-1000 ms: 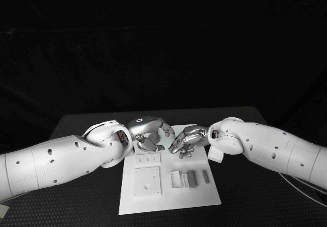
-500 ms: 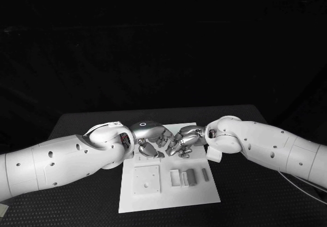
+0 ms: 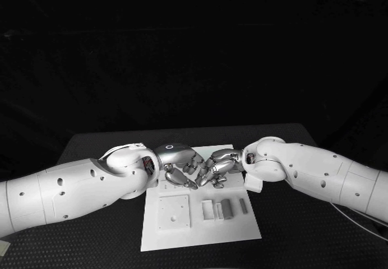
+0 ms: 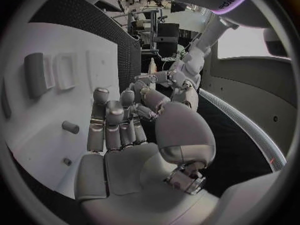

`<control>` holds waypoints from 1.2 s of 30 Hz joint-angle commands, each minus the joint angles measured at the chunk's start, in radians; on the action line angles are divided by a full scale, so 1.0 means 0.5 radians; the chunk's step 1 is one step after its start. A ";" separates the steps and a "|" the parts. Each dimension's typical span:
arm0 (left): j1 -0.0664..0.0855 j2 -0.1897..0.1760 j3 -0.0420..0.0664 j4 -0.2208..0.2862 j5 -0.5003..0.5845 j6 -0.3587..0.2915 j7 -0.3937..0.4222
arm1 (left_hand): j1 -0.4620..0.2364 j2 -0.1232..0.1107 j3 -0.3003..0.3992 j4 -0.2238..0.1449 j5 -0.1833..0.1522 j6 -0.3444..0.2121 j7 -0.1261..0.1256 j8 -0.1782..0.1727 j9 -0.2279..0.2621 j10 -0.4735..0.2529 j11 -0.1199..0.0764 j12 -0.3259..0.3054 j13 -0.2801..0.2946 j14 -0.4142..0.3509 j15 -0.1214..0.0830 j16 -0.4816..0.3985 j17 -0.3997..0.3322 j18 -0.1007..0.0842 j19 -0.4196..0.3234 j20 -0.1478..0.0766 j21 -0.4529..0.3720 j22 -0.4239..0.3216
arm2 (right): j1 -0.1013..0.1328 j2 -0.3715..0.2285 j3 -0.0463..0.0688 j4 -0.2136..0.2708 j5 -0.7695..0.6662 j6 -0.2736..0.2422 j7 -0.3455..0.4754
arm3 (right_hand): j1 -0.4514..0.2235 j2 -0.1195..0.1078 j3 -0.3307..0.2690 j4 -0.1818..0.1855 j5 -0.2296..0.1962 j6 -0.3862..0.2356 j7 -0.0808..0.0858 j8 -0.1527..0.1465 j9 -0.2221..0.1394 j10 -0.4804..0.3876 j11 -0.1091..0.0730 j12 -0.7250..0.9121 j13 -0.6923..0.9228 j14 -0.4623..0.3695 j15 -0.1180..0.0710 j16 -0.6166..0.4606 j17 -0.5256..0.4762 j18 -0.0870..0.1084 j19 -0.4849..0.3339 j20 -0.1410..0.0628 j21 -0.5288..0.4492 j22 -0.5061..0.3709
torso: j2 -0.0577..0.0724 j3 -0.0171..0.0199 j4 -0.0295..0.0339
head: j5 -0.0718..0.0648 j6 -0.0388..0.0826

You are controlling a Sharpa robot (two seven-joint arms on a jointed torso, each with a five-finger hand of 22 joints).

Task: Assemble the parts on the task board

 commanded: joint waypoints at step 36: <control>0.003 0.002 0.000 -0.015 0.067 0.079 0.038 | 0.085 0.075 0.155 0.006 -0.017 0.179 0.026 0.007 -0.053 0.005 -0.003 0.062 -0.011 0.004 -0.022 0.075 -0.038 -0.078 0.047 -0.057 -0.054 0.079 | 0.000 -0.009 0.045 -0.056 0.017 -0.047 0.024 | 0.025 0.002 0.008 0.004 0.008 0.058 0.033 0.037 0.078 0.013 -0.005 0.014 -0.001 -0.001 -0.015 0.013 0.005 -0.001 0.007 -0.012 0.012 0.040 | -0.001 0.0012 0.000 | -0.011 -0.014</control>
